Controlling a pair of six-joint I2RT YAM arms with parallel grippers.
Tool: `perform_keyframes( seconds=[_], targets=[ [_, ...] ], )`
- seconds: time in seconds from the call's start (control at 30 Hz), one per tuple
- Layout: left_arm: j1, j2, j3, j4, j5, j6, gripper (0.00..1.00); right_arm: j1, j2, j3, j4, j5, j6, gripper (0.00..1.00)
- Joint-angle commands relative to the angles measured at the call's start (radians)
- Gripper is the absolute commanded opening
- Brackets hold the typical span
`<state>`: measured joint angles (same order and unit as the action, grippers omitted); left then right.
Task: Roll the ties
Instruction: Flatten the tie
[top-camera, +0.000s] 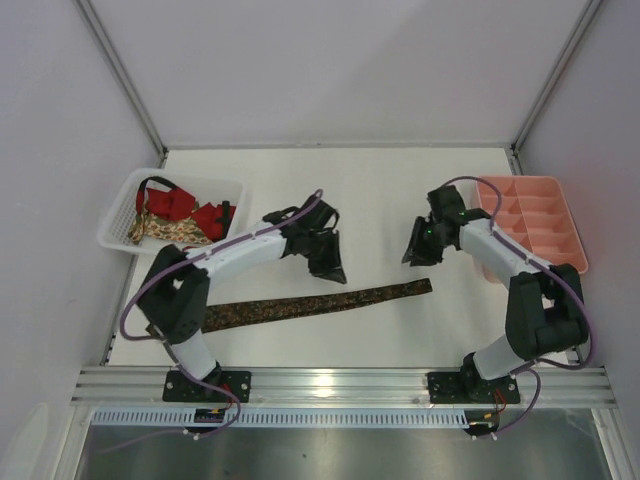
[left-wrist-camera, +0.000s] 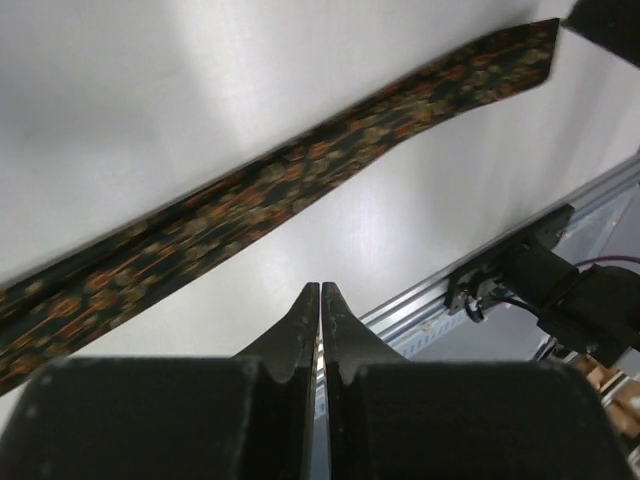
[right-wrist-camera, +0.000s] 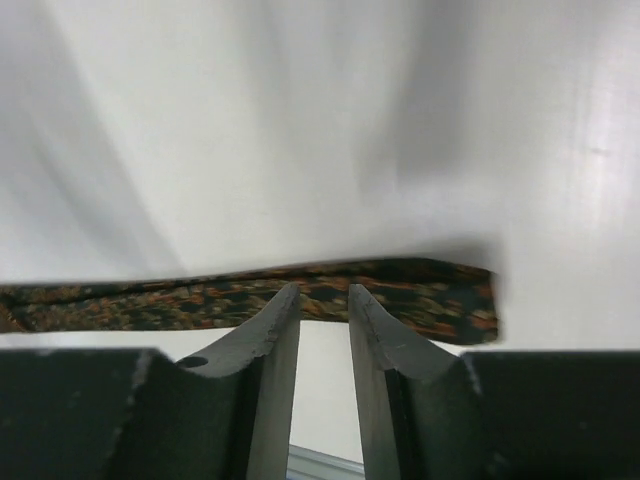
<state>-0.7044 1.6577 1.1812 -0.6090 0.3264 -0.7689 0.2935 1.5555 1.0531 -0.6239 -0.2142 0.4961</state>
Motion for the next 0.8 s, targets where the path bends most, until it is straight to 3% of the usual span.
perform_keyframes(
  seconds=[0.0,0.13,0.23,0.5,0.67,0.77],
  targets=[
    [-0.072,0.136,0.194,0.052,0.08,-0.004,0.08,-0.083,-0.07,-0.08,-0.06,-0.004,-0.111,0.31],
    [-0.102,0.247,0.294,0.107,0.14,-0.024,0.0,-0.148,-0.072,-0.145,-0.019,-0.024,-0.131,0.15],
    [-0.113,0.331,0.339,0.175,0.203,-0.056,0.0,-0.172,-0.066,-0.168,0.006,-0.037,-0.122,0.1],
    [-0.162,0.481,0.442,0.285,0.24,-0.104,0.0,-0.206,-0.012,-0.22,0.095,-0.019,-0.105,0.11],
    [-0.164,0.565,0.529,0.197,0.217,-0.104,0.01,-0.209,0.002,-0.173,0.079,-0.01,-0.114,0.14],
    [-0.164,0.573,0.528,0.186,0.221,-0.107,0.01,-0.209,-0.058,-0.157,0.047,-0.01,-0.105,0.22]
  ],
)
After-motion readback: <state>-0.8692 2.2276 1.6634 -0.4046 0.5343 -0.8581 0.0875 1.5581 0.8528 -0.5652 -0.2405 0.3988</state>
